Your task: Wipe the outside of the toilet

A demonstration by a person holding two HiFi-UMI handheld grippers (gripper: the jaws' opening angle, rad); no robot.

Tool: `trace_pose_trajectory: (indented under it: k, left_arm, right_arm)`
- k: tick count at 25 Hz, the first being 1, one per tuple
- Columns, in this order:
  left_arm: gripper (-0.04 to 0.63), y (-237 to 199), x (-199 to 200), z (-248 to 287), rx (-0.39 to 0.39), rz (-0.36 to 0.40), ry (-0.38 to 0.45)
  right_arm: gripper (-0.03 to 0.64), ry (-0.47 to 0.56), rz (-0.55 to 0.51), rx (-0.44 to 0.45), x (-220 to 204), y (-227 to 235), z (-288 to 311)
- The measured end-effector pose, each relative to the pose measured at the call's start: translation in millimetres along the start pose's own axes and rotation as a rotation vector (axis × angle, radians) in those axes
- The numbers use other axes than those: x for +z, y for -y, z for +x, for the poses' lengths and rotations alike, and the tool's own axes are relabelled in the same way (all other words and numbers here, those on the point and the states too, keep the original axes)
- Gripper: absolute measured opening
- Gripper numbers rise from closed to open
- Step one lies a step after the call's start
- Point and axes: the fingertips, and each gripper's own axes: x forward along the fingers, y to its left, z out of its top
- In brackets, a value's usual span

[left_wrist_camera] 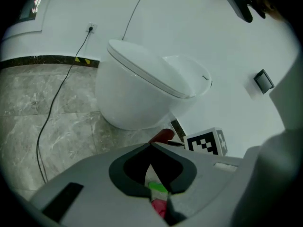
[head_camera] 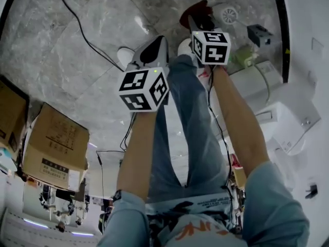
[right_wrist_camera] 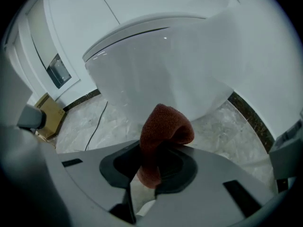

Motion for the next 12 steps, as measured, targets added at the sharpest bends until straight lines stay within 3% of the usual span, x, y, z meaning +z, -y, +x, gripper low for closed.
trace_pose_trajectory:
  k: [4,9,12]
  left_arm:
    - [-0.006,30.8,-7.8,27.2,-0.024,0.027,-0.023]
    - [-0.006,57.0,-20.3,59.2,-0.045,0.059,-0.059]
    - [-0.006,61.8,-24.9,73.8,-0.046,0.066,-0.070]
  right_arm:
    - [0.077,0.006,-0.025,-0.020,5.2,47.2,8.2]
    - [0.075,0.047,0.071,-0.076,15.9,103.8,24.9]
    - [0.075,0.076,0.004,-0.119,32.0,127.6,35.3]
